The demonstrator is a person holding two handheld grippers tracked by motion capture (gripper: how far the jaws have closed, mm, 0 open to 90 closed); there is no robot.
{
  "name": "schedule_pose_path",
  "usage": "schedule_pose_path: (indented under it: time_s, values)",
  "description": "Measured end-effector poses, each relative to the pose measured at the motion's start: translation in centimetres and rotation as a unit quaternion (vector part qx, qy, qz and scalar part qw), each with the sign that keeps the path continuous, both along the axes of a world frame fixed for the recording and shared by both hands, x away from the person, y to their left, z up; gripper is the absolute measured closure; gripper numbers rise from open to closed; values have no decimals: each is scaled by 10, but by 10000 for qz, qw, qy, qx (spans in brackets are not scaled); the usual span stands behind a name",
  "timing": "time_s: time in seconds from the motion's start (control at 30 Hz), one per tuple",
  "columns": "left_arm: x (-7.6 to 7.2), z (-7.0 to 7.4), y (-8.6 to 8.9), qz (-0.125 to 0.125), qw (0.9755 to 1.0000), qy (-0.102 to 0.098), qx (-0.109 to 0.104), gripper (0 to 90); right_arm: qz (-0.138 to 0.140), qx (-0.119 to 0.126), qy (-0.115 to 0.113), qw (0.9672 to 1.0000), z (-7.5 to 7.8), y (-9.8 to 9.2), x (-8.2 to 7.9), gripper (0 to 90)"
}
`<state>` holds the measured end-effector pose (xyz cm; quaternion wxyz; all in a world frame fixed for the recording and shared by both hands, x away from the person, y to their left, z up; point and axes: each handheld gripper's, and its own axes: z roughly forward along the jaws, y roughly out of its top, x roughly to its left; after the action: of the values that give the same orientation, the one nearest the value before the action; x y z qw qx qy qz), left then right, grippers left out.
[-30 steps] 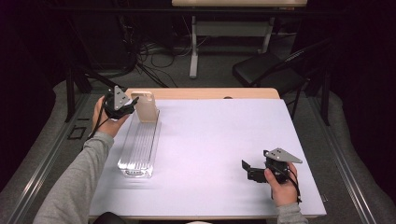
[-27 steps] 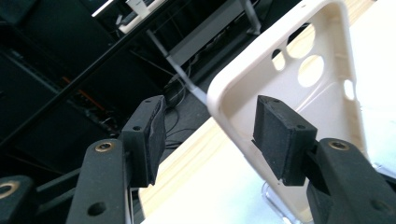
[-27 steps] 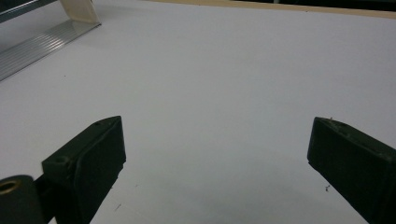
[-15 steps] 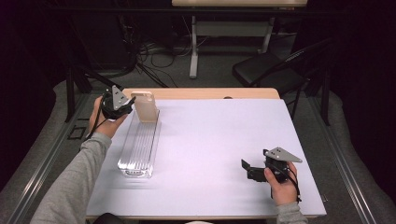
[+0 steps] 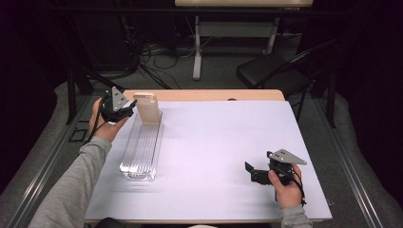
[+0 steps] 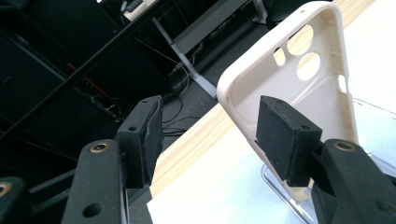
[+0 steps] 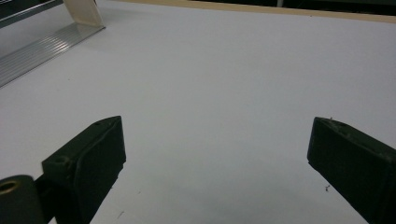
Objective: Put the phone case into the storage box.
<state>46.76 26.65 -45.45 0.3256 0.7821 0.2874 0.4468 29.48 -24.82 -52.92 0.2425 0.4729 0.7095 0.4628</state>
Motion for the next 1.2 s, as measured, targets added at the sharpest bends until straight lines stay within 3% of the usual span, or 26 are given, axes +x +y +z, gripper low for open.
schedule_pose_path:
  time_s: [0.1, 0.27, 0.37, 0.7, 0.9, 1.0, 1.13, 1.2]
  values:
    - [-3, 2, 1, 26, 9999, 79, -62, 414, 3, 9, 6, 10000, 0, 0, 0, 37]
    - [-6, 8, 5, 140, 9982, 354, -468, 403, 40, -2, 8, 10000, 0, 1, 2, 37]
    - [-7, 11, 9, 180, 9951, 570, -791, 365, 45, 5, 18, 10000, 0, 2, 3, 37]
    - [-15, 18, 11, 67, 9875, 958, -1247, 272, 154, -38, 26, 9999, 1, 6, 7, 37]
    - [-19, 21, 10, 37, 9812, 1194, -1514, 229, 170, -92, 17, 9998, 1, 8, 8, 37]
    - [-21, 23, 11, 47, 9767, 1314, -1693, 196, 190, -115, 13, 9998, 1, 9, 9, 37]
    - [-22, 24, 11, -18, 9688, 1505, -1972, 173, 219, -118, 42, 9997, 1, 10, 10, 37]
    - [-23, 25, 10, -48, 9672, 1553, -2008, 167, 215, -108, 54, 9997, 1, 10, 10, 37]
